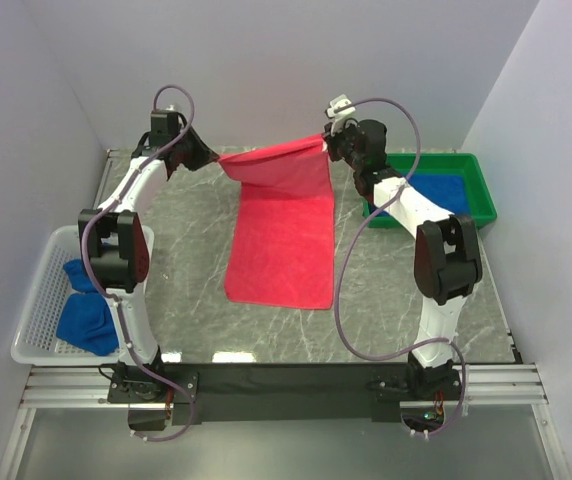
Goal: Fold and stack the towels
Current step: Fold the towel
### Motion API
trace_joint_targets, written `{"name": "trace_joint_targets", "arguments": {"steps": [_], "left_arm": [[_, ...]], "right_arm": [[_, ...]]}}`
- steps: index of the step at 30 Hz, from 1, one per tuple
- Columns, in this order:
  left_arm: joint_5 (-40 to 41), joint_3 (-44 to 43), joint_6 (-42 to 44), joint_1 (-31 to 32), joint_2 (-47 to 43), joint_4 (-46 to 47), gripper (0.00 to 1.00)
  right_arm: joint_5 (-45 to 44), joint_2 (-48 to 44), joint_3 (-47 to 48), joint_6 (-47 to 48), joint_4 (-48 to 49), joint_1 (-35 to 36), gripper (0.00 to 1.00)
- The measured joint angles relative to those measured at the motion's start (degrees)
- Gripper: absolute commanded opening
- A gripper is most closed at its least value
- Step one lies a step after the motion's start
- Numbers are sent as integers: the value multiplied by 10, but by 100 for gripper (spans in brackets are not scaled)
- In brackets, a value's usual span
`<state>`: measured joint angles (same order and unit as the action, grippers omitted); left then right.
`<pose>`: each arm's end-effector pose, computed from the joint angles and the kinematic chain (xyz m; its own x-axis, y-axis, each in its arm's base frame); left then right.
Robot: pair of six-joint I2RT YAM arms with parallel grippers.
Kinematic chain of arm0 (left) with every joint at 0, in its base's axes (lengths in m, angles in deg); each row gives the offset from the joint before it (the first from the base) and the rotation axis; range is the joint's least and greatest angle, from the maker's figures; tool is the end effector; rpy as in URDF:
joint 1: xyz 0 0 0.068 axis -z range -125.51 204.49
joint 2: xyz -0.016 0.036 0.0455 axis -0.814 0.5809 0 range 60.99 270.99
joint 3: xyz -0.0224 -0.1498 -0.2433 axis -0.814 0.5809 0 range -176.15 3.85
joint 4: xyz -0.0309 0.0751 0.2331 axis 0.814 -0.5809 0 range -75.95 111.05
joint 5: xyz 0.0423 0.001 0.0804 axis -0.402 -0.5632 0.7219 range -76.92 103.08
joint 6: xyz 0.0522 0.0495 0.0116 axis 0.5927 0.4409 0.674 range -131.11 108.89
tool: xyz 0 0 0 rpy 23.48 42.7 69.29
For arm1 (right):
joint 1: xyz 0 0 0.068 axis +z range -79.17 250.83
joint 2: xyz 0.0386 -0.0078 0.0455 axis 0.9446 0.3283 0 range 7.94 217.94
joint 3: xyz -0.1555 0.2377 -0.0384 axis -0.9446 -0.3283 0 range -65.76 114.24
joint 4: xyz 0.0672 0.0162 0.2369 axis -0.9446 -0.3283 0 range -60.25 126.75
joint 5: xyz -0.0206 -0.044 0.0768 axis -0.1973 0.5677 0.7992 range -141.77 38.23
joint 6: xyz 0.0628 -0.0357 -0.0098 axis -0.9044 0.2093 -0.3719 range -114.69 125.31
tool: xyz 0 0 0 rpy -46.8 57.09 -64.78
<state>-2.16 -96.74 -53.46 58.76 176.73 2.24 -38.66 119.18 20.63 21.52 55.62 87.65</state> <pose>0.4852 -0.0522 0.2881 -0.6066 -0.6064 -0.5141 -0.1615 0.7272 -0.6672 0.4617 0.1538 0.3170 0.0430 -0.2709 -0.9616 -0.5058 0.8242 -0.2548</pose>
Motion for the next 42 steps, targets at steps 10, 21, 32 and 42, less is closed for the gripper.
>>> {"name": "trace_joint_targets", "arguments": {"steps": [10, 21, 32, 42], "left_arm": [[-19, -44, -4, 2, 4, 5, 1], [-21, -50, -4, 2, 4, 7, 1], [-36, 13, -7, 2, -6, 5, 1], [-50, 117, -10, 3, -105, 16, 1]], "right_arm": [[-30, 6, 42, 46, 10, 0, 0], [-37, 6, 23, 69, 13, 0, 0], [-34, -12, -38, 71, 5, 0, 0], [-14, -118, -136, 26, -5, 1, 0]]}}
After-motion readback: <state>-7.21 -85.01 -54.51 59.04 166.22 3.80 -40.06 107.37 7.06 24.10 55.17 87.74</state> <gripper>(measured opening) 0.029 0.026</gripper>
